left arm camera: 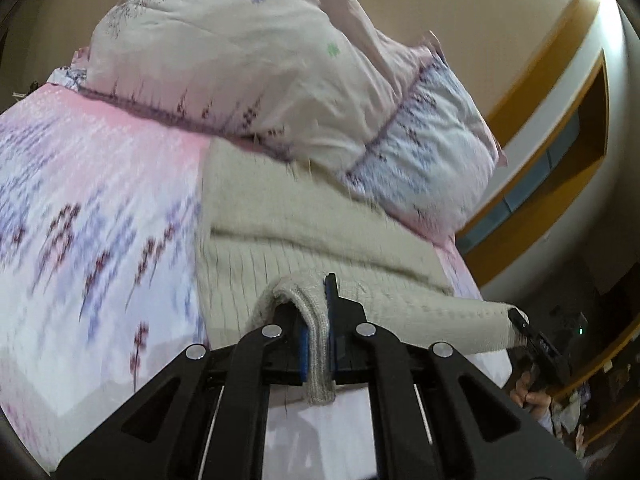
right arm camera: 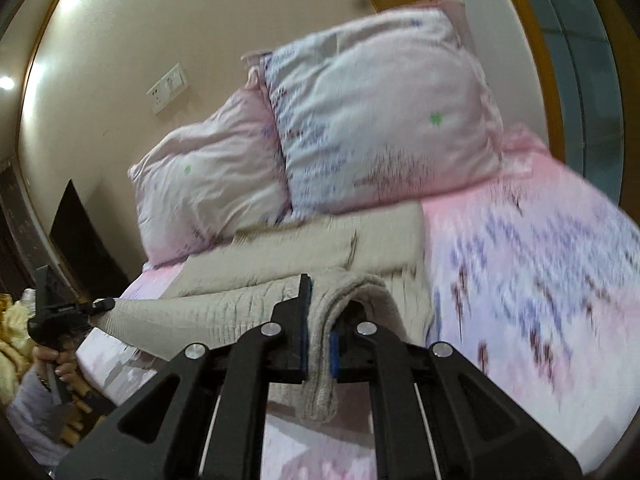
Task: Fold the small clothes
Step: 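Grasp the hem with both grippers and fold it toward the collar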
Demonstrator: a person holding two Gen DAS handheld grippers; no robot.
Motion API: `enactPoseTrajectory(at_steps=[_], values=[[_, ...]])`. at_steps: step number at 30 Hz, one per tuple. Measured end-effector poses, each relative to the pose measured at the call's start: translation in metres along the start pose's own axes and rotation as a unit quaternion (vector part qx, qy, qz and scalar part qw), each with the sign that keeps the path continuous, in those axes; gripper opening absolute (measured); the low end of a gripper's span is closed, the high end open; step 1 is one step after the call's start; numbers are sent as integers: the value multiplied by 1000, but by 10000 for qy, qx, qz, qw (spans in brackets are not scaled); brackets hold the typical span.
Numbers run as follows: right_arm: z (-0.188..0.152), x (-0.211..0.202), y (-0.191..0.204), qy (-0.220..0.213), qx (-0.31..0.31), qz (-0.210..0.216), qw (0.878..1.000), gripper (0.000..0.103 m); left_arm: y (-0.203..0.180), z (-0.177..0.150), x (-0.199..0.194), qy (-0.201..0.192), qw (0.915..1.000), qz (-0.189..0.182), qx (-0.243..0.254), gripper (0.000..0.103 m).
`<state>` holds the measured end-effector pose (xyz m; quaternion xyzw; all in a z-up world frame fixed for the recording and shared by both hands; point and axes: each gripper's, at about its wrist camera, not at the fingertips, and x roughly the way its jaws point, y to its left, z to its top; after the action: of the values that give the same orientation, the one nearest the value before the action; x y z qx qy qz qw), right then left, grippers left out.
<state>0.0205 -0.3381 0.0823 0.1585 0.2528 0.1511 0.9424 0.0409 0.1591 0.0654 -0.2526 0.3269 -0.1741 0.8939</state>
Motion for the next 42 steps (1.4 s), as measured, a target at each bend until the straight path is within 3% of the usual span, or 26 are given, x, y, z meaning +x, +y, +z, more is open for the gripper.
enactPoseTrajectory(at_steps=[6,16,21,31,35,37,40,42], values=[[26,34,-1,-283,-89,-231,9993,7,-1,36,28,-163,9996,172,122,6],[58,109,-13,-198,28,-649,9977,7,10,98,108,-217,9981,569,46,6],[60,160,-30,369,298,-982,9940,7,23,112,148,-6,9968,796,-123,6],[67,212,-61,740,1063,-1033,9862,7,44,121,185,107,9944,885,-574,6],[60,237,-77,1210,1415,-1180,9754,7,49,123,202,295,9925,957,-702,6],[61,239,-81,1210,1562,-1103,9741,10,49,123,209,337,9922,989,-677,6],[64,239,-82,1317,1672,-899,9729,23,49,122,217,453,9911,1035,-705,6],[67,237,-81,1281,1806,-749,9723,43,50,122,219,498,9911,991,-735,6]])
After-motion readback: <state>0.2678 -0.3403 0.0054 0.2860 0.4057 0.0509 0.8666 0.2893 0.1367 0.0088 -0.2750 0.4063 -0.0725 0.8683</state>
